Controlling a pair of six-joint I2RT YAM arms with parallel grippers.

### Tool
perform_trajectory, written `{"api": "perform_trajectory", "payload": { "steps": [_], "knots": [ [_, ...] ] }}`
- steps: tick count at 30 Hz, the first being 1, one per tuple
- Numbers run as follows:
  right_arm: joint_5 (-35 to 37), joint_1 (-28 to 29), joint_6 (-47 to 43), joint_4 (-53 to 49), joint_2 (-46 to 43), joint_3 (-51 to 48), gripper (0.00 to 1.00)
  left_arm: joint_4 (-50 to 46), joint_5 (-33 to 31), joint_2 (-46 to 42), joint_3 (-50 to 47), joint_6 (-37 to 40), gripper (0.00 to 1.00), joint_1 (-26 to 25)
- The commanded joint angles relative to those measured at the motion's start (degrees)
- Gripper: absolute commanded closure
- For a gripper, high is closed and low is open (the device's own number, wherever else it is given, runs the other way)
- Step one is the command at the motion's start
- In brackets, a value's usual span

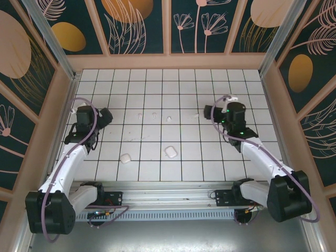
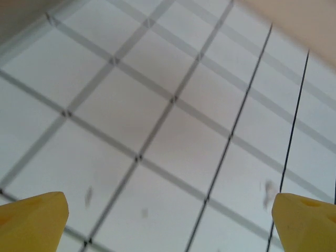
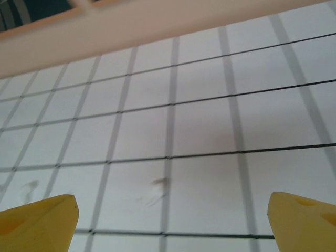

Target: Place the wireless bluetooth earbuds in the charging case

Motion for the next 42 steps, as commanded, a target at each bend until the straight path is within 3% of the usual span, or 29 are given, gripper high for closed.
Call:
{"api": "perform_trajectory", "payload": {
  "steps": [1, 4, 11, 14, 19, 24, 33, 42],
  "knots": [
    [1.68, 6.85, 4.02, -4.53, 2.46, 2.26, 0.07, -12.66, 10.45, 1.77, -2.15, -5.49, 0.01, -5.4],
    [1.82, 12.63, 8.26, -3.66, 5.99, 2.87, 0.07, -14.45, 6.63, 1.95, -3.89, -10.39, 0.02, -15.05],
    [5.82, 23.17, 10.97, -7.79, 14.62, 7.6, 0.06, -19.22, -1.14, 0.03, -5.81, -15.1, 0.01, -25.71],
    [7.44, 26.24, 10.37, -10.41, 17.4, 9.55, 0.05, -19.54, -0.7, -1.83, -7.91, -16.83, 0.03, -27.07],
    [9.73, 29.46, 10.33, -11.61, 20.51, 11.32, 0.04, -19.37, 0.84, -2.44, -10.02, -20.3, 0.16, -28.53],
    [6.75, 29.72, 11.55, -11.06, 23.15, 12.5, 0.03, -17.86, 2.3, -0.24, -10.28, -21.95, 0.24, -29.97],
    [6.63, 29.9, 12.1, -11.9, 25.01, 13.63, 0.03, -14.79, 3.35, 5.15, -11.09, -22.61, 0.26, -31.44],
    [7.16, 29.6, 12.49, -12.0, 24.66, 13.18, 0.02, -11.28, 4.19, 8.28, -12.34, -21.38, 0.4, -31.66]
  ]
}}
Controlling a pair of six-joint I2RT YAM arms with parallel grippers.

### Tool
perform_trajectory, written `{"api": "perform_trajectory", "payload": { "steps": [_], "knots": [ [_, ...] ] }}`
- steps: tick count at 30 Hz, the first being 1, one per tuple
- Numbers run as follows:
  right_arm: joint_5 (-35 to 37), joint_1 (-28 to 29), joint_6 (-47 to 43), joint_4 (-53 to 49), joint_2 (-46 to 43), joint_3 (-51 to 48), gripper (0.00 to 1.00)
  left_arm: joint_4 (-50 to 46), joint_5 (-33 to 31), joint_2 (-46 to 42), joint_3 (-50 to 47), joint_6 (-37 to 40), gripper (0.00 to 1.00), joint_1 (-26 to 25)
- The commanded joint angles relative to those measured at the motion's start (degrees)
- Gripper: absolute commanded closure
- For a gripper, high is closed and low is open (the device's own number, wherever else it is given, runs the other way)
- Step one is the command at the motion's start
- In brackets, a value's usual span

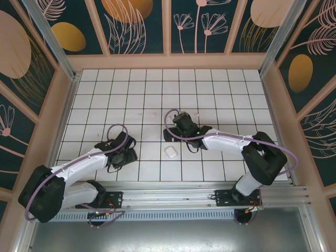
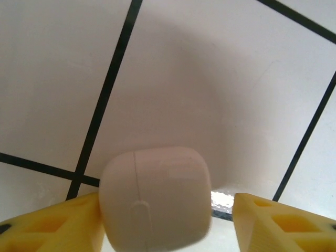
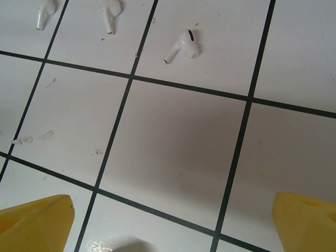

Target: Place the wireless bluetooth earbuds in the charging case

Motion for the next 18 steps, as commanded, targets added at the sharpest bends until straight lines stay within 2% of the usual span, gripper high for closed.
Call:
{"api": "perform_trajectory", "payload": {
  "steps": [1, 4, 7, 12, 18],
  "knots": [
    [-0.31, -0.25, 1.68, -0.81, -0.36, 0.8, 0.02, 2.12, 0.81, 0.97, -1.21, 0.46, 0.44, -0.5],
    [-3.03, -1.76, 3.05, 0.52, -0.97, 0.04, 0.02, 2.85, -0.03, 1.18, -1.21, 2.55, 0.57, -0.42],
    [-5.17, -3.28, 3.93, 1.48, -2.11, -0.81, 0.02, 2.98, 0.0, 1.86, -0.19, 5.77, 0.63, -0.53],
    [-10.94, -7.16, 3.06, 1.61, -5.69, -2.06, 0.02, 3.52, 0.68, 2.32, 4.16, 13.18, 0.66, -0.75],
    [-23.8, -15.4, -1.0, -0.77, -15.12, -2.39, 0.06, 4.7, 1.41, 3.0, 12.95, 26.15, 0.69, -0.81]
  ]
}}
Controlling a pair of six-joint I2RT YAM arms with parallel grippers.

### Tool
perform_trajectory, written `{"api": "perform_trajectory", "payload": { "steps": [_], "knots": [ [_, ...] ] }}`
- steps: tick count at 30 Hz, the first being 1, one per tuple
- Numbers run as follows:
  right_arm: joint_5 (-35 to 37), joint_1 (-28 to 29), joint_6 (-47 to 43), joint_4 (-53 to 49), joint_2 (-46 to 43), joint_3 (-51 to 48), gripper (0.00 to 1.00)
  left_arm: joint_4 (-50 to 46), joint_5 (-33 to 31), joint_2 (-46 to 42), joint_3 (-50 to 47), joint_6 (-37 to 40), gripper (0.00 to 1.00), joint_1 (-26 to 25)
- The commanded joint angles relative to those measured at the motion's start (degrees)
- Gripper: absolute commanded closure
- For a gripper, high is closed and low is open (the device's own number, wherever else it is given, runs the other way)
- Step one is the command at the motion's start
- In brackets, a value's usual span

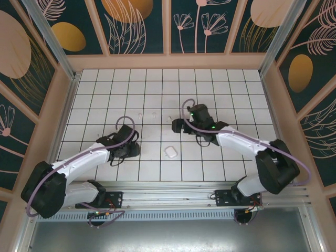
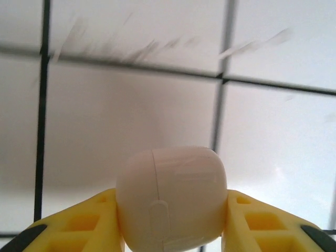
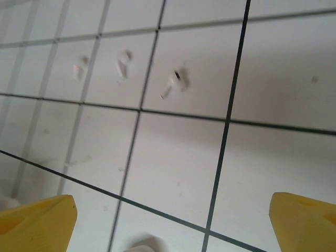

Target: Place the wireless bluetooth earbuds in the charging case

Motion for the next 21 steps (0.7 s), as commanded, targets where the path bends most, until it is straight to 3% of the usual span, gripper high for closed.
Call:
{"api": "perform_trajectory", "payload": {
  "steps": [1, 5, 11, 15, 21],
  "knots": [
    [-9.97, -3.36, -3.12, -1.83, -6.59, 0.54, 0.06, 2.49, 1.33, 0.66, 6.56, 11.37, 0.7, -0.41],
    [-15.47, -7.15, -6.49, -8.09, -11.26, 4.47, 0.06, 4.84, 1.96, 1.43, 12.53, 21.84, 0.75, -0.41],
    [-22.34, -7.5, -11.11, -20.54, -10.8, 12.84, 0.08, 8.86, 6.08, 2.68, 18.33, 36.46, 0.78, -0.46],
    [-29.35, -7.53, -10.85, -21.43, -11.26, 14.38, 0.12, 11.92, 12.54, 1.17, 21.45, 44.15, 0.81, -0.46],
    [-37.68, -7.39, -8.09, -17.41, -10.56, 15.82, 0.27, 12.77, 18.63, -1.7, 21.94, 53.39, 0.79, -0.41]
  ]
}}
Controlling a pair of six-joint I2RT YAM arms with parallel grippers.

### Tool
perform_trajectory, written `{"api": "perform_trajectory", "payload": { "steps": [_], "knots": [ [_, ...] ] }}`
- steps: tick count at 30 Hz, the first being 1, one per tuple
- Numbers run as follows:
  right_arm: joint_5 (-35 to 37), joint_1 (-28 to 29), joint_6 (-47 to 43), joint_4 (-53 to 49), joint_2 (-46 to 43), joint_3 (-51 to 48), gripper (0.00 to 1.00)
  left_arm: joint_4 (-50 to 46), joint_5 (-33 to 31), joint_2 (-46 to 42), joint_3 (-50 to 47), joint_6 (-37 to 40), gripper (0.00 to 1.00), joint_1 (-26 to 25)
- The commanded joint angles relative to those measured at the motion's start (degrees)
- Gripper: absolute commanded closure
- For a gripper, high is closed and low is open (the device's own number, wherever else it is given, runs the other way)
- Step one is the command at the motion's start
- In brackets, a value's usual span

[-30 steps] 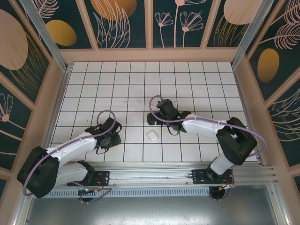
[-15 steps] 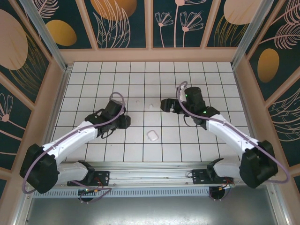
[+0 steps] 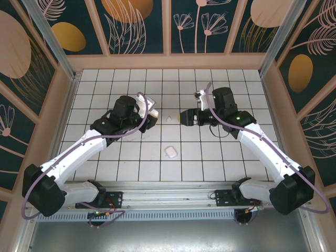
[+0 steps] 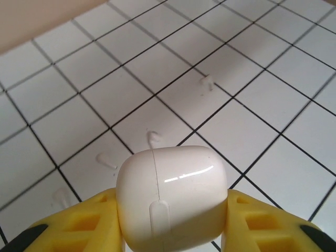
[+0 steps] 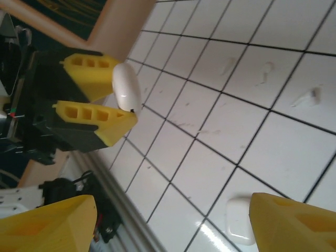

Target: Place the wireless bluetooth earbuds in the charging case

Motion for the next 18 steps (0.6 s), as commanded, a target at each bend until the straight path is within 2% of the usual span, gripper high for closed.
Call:
{"api": "perform_trajectory", "payload": {
  "steps": [1, 9, 15, 18],
  "knots": [
    [-7.75, 0.04, 1.76, 2.03, 0.69, 2.66, 0.29, 1.93, 6.47, -2.31, 1.53, 9.36, 0.78, -0.44],
    [-8.05, 5.62, -0.13, 0.35, 7.69, 8.8, 0.29, 1.04, 13.29, -5.32, 0.11, 15.17, 0.78, -0.44],
    [-8.09, 8.76, -0.73, 0.39, 11.83, 11.96, 0.29, -0.19, 16.02, -5.81, 0.56, 15.69, 0.78, -0.46],
    [-8.38, 9.31, -0.34, 0.92, 13.08, 12.75, 0.32, -0.36, 16.63, -5.99, 0.41, 15.6, 0.78, -0.43]
  ]
}}
